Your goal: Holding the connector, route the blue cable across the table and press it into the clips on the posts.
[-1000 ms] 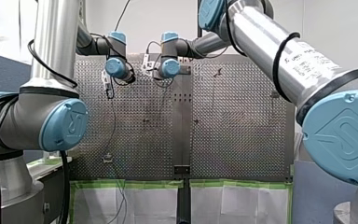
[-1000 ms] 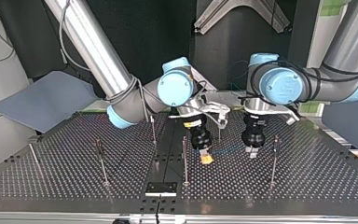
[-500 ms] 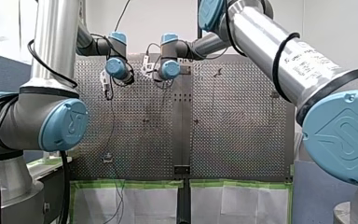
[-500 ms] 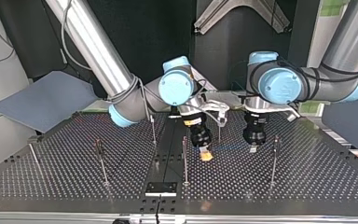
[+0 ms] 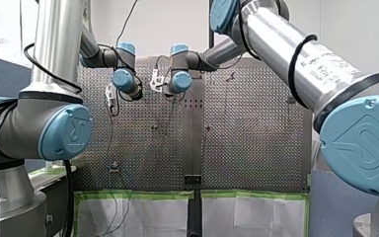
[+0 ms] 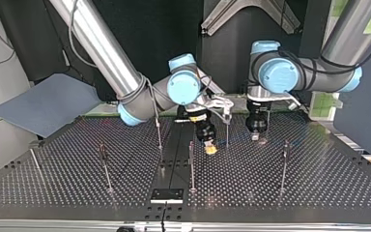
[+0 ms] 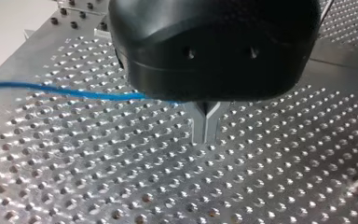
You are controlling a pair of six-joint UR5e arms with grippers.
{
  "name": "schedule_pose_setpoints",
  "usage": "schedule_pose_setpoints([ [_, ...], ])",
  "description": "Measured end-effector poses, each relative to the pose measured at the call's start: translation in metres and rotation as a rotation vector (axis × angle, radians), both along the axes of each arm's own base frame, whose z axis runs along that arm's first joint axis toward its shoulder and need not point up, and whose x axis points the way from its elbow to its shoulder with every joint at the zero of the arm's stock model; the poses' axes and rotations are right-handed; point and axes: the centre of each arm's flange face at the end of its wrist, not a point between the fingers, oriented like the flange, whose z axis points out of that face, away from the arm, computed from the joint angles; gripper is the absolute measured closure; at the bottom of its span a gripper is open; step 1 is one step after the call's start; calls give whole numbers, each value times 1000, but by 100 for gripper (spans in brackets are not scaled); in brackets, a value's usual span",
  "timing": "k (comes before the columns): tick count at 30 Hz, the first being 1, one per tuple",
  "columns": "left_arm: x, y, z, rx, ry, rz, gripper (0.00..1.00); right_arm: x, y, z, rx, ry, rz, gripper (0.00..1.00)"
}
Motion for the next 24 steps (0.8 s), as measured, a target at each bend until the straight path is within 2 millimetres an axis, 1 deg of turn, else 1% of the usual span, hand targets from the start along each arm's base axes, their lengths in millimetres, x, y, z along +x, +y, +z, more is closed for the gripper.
schedule_pose_setpoints([
  [8,-13,4,-27,-25,-1,46,100,-9,7,-36,46,58,0,100],
  [15,-24,4,-49,-25,5,49,100,-16,13,-60,79,99,0,100],
  [20,-34,0,-80,-11,59,38,100,-19,20,-75,98,124,5,100],
  [24,-44,-1,-99,-4,97,39,100,-22,23,-84,111,140,7,100],
])
